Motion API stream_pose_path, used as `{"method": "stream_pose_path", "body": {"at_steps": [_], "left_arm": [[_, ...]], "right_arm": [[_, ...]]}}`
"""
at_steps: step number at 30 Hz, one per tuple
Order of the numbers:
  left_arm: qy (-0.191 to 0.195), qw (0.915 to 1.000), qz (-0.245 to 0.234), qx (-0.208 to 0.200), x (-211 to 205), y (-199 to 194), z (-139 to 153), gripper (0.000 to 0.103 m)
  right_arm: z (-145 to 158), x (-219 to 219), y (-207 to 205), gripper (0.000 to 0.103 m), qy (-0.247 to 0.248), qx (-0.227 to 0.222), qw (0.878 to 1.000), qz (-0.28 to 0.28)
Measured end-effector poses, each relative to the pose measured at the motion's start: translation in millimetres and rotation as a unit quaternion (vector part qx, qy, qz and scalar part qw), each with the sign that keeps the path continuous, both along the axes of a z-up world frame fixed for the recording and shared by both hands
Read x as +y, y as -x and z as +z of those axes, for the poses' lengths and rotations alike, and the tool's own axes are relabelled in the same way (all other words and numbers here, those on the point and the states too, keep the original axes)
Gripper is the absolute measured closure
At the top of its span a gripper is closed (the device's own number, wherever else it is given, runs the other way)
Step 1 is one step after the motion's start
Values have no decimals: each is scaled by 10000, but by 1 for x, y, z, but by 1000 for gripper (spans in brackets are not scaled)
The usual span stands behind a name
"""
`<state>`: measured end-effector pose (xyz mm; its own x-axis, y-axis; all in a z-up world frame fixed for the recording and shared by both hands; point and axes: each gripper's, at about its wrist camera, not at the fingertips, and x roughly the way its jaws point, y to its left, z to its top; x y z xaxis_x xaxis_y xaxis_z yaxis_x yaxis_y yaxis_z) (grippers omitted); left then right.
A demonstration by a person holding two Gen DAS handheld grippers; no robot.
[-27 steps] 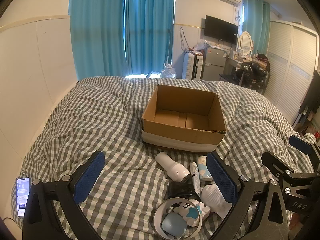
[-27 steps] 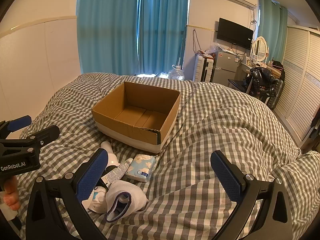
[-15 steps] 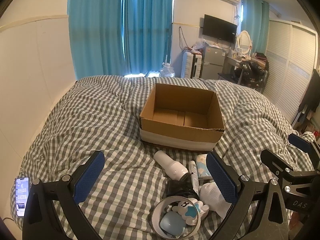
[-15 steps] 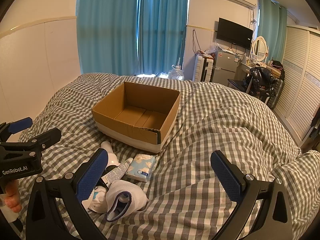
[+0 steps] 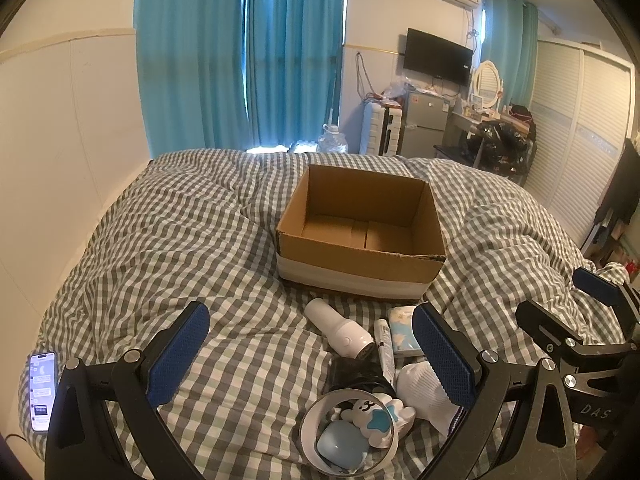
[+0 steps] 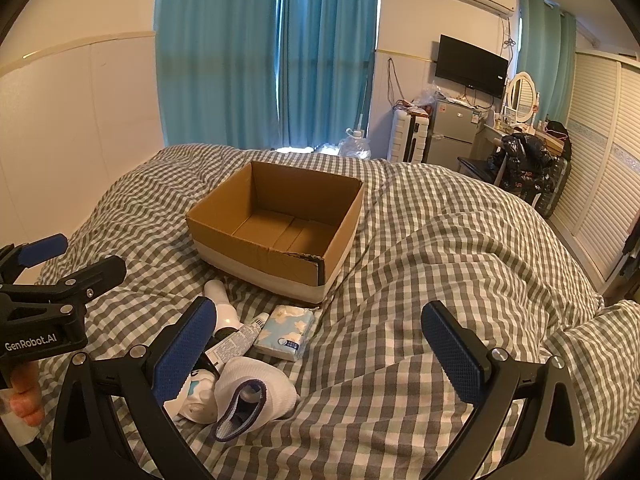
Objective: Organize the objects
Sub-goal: 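Move both tools toward the items in front of the cardboard box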
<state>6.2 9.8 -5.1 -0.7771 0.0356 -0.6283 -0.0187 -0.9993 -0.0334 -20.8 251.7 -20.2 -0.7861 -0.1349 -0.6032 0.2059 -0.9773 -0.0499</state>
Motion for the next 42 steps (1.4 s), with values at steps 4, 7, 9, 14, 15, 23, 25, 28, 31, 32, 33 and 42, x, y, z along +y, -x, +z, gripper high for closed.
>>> {"method": "stream_pose_path", "body": {"at_steps": [4,7,9,14,15,23,25,28,31,32,33,42], "left_arm": [[-53,10000,-21,54,0,-4,2,0],[-70,10000,-22,40,-1,-5,4,0],[-56,10000,-9,36,-1,-5,5,0],[-74,10000,-31,18,-2,-6,6,0],[-87,10000,-38,26,-2,-7,6,0],[-62,9998,-127,114,-3,-19,16,0],[-76,9998,-127,139,-4,-21,18,0],[-94,9998,-119,161,-4,-24,21,0],[-82,9998,-140,130,-4,-27,22,0],[-68,9998,-146,111,-4,-29,21,0],[-47,9998,-159,85,-4,-30,20,0],[182,9982,-431,-382,14,-30,-16,0]], "right_arm": [[0,1,0,0,-19,-2,10000,-37],[1,1,-2,0,-6,10,10000,-29],[3,1,-3,0,0,17,10000,-13],[7,-3,-6,0,-18,47,10000,67],[8,-4,-7,0,-20,54,9999,83],[14,-9,-14,0,-47,110,9998,184],[15,-11,-15,2,-68,105,9997,227],[19,-14,-19,2,-93,153,9994,286],[22,-16,-24,2,-108,204,9993,309],[23,-16,-25,2,-109,219,9992,306],[24,-16,-26,2,-103,226,9993,296],[21,-8,-30,2,-76,190,9995,229]]}}
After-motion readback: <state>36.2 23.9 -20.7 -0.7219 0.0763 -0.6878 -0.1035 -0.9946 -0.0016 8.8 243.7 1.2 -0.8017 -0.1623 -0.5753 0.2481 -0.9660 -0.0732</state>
